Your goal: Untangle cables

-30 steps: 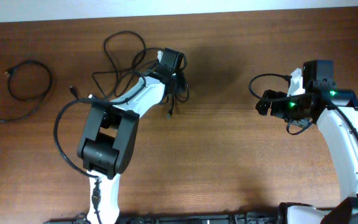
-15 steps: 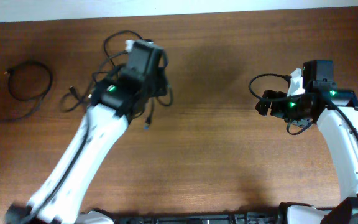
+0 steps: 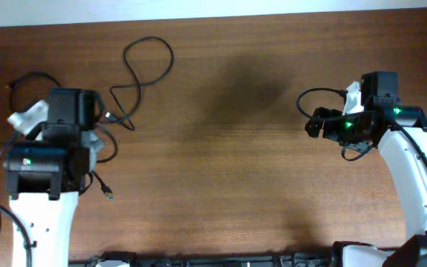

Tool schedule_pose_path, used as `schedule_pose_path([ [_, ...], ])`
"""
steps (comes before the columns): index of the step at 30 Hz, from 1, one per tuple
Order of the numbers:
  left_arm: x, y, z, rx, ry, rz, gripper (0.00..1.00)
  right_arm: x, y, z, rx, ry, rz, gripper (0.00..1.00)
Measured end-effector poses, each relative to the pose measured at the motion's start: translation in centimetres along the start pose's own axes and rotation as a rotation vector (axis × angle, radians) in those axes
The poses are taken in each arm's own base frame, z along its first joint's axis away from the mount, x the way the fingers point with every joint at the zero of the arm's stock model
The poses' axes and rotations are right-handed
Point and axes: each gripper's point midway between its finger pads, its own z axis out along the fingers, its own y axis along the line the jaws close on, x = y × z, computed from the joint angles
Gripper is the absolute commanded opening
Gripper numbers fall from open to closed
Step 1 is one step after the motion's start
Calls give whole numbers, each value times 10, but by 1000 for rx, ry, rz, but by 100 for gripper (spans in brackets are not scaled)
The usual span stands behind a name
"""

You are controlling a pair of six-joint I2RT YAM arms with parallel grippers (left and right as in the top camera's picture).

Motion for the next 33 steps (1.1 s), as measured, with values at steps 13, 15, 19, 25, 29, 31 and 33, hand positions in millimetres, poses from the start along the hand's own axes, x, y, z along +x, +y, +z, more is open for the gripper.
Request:
schedule_pose_path([
  [13, 31, 63, 128, -272, 7, -384, 0, 2, 0, 0, 1, 8, 2, 99],
  [15, 36, 67, 143, -282, 3, -414, 0, 2, 0, 0, 2, 8, 1, 99],
  [19, 36, 65, 167, -289, 13, -444, 0, 2, 0, 0, 1, 7, 1, 99],
  [25, 41, 47, 215, -304, 46, -432, 0, 3, -1, 0, 2, 12, 2, 99],
  [29, 70, 54, 244, -391, 147, -381, 29, 4, -1, 0, 3, 15, 4, 99],
  [31, 79, 56, 251, -413, 178, -363, 66, 4, -1, 0, 3, 15, 4, 99],
  [33, 86, 56, 255, -426, 199, -355, 76, 4, -1, 0, 3, 15, 4, 99],
])
